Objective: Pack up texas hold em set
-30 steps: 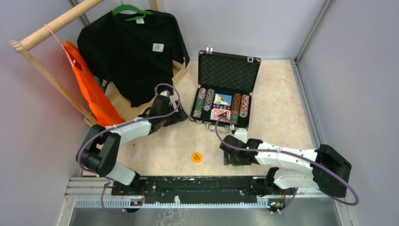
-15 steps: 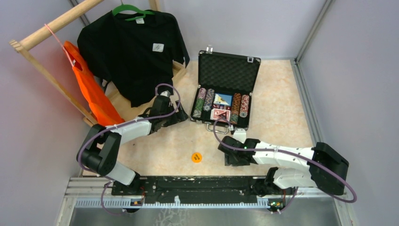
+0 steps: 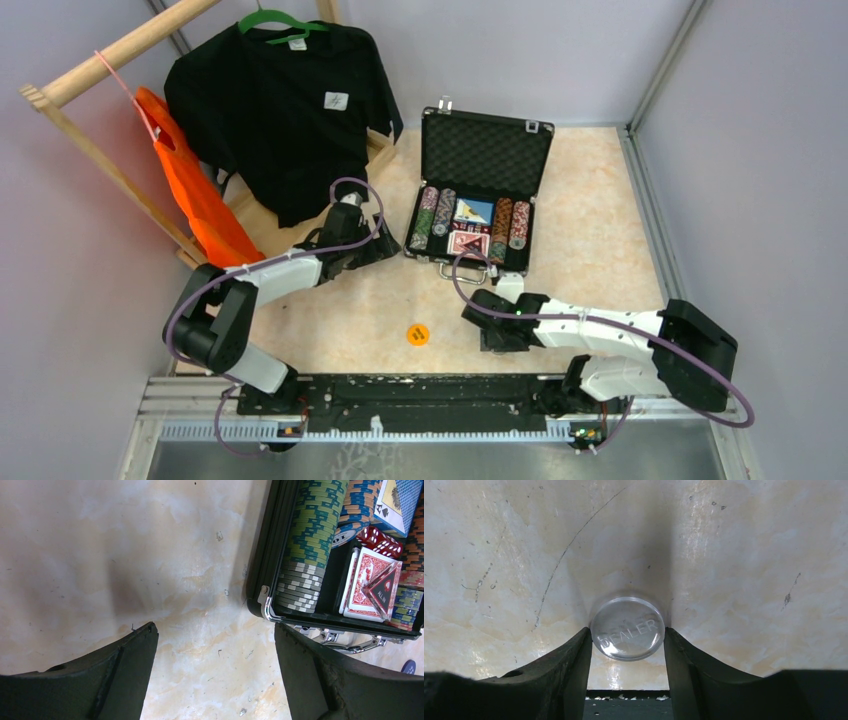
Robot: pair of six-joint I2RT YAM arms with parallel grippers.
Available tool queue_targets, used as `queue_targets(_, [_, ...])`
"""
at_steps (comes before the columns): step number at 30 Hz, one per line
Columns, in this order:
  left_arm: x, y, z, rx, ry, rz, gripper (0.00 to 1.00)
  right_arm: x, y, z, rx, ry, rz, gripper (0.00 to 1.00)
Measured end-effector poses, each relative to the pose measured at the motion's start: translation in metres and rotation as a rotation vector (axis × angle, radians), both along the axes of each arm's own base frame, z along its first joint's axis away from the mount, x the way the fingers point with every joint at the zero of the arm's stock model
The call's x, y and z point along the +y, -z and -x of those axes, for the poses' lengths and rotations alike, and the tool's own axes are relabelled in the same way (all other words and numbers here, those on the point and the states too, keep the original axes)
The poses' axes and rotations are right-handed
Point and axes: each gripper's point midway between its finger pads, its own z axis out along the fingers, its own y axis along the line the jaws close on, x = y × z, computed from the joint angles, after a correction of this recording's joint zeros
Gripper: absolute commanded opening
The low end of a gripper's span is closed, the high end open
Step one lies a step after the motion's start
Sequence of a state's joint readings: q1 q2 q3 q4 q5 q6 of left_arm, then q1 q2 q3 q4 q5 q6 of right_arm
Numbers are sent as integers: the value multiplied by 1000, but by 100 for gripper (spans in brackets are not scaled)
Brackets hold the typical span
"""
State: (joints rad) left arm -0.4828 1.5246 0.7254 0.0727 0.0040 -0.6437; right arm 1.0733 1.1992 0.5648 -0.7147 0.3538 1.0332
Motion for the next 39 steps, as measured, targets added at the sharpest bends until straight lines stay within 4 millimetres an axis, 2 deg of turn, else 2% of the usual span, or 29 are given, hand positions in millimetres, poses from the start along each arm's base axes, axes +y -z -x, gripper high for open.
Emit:
queue_targets(13, [0,2,0,4,1,-2,91,-2,-3,-5,-28,4,17,42])
queue_targets(23, [-1,6,1,17,7,-2,91,13,-27,-27,-90,-17,-16,42])
queue_targets(30, [-4,4,-1,12,12,6,91,13,-42,-62,-115,-9,-15,43])
queue_targets(39, [-5,4,-1,14,16,8,91,35,-59,-115,-146,-73,9,43])
